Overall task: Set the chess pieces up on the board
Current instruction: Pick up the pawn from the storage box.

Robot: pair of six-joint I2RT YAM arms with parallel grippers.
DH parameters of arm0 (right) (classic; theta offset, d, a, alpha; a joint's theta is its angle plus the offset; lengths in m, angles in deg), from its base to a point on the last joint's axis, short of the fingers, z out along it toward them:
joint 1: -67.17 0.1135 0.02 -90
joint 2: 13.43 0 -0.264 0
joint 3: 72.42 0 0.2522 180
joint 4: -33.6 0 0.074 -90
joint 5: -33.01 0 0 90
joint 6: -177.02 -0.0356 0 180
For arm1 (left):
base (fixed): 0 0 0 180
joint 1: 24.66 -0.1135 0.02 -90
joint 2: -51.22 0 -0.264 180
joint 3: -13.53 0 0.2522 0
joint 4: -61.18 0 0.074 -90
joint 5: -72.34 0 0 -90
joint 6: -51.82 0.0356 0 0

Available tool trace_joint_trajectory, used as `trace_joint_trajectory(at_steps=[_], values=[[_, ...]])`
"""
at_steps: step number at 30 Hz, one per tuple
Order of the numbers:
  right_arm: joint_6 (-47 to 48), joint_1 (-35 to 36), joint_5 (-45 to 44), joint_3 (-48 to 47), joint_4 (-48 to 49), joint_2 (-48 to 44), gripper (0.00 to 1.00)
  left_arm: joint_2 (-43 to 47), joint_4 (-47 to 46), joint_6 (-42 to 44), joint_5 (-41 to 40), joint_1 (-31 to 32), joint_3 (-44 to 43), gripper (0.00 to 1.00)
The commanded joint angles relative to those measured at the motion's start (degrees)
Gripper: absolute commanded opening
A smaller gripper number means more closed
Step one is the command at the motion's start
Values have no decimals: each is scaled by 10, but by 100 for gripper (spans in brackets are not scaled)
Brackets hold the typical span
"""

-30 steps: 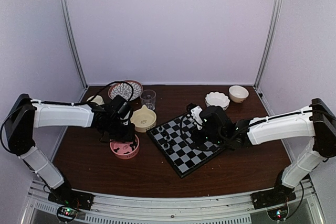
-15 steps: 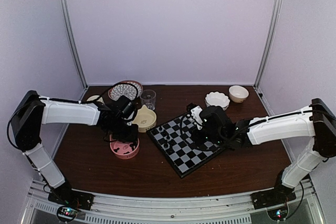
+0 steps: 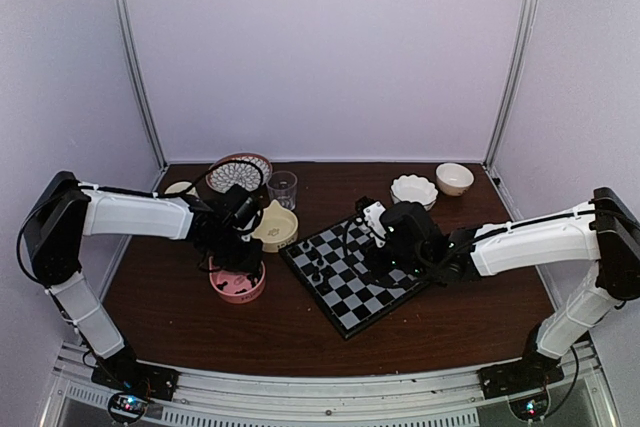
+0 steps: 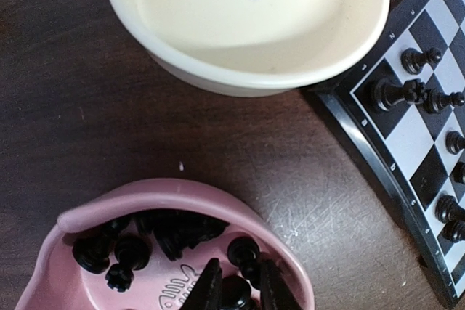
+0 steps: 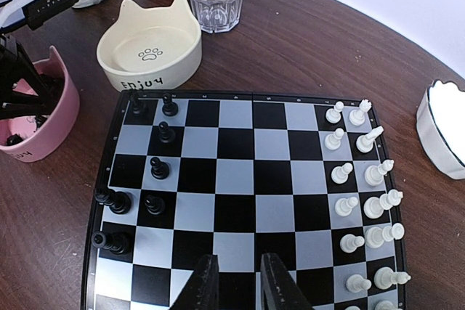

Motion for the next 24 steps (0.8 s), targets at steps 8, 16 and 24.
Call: trace_joint_trajectory(at_steps=[8,16,24], values=[[-4,-3,1,0,7,-20,23,-24,1,13,-1,-2,-24,16],[-4,-3,-2,1,7,-21,23,14,8,12,-11,-2,-14,5],[-5,-3,-19,13,17,-34,24,94,9,25,0,8,9,5]])
